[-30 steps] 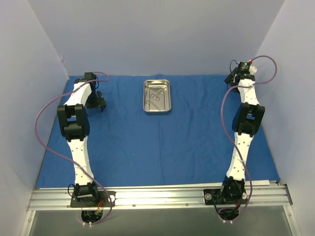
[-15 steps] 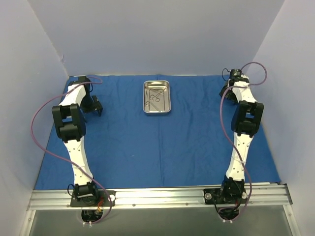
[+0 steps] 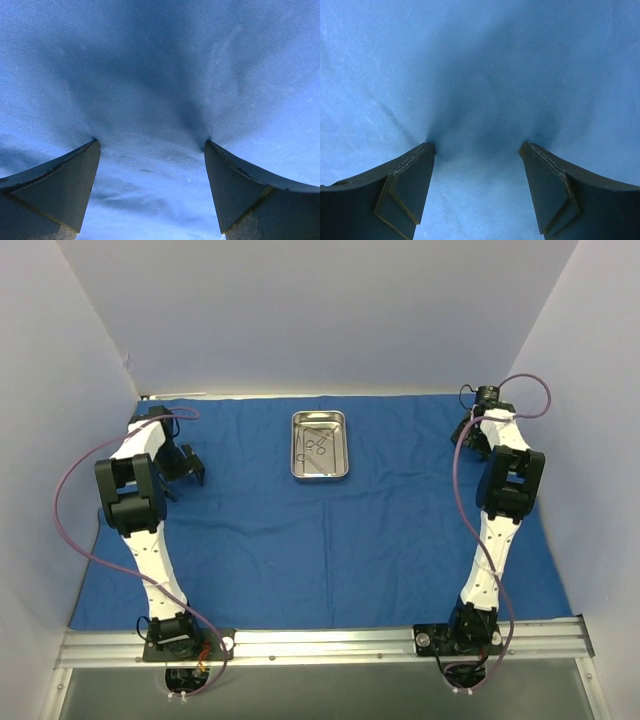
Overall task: Open and lay out the surgical kit
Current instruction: Smooth out the surgical kit at the center of the board.
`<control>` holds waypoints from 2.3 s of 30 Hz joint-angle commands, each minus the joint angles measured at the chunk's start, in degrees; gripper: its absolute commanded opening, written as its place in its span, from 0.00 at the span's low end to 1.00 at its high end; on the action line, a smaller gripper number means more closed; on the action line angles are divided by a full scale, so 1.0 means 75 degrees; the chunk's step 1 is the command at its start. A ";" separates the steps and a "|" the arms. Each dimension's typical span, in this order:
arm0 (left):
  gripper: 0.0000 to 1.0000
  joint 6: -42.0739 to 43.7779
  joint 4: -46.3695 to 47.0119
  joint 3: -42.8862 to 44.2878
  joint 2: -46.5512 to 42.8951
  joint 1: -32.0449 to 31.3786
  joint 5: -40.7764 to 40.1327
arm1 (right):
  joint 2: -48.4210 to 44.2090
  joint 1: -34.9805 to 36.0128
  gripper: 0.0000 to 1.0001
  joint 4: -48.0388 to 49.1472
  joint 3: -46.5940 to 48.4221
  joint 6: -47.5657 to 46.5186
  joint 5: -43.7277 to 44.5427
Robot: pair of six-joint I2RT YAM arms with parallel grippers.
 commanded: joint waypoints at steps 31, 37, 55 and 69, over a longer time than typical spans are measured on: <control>0.97 0.0395 -0.2250 0.5721 0.3606 -0.0089 0.0194 | 0.2162 0.0643 0.84 -0.1113 0.2778 -0.0422 -0.0146; 0.97 0.0326 -0.1934 0.6202 0.4017 0.0017 0.0488 | 0.2760 0.0620 0.84 -0.1113 0.3341 -0.0422 -0.0017; 0.97 0.0361 -0.1078 0.6882 0.4627 0.0298 0.1940 | 0.1975 0.0584 0.86 -0.0562 0.1513 0.0000 -0.0134; 0.96 0.0126 -0.0668 0.7129 0.4827 0.0345 0.2410 | 0.1823 0.0561 0.86 -0.0516 0.1234 0.0152 -0.0309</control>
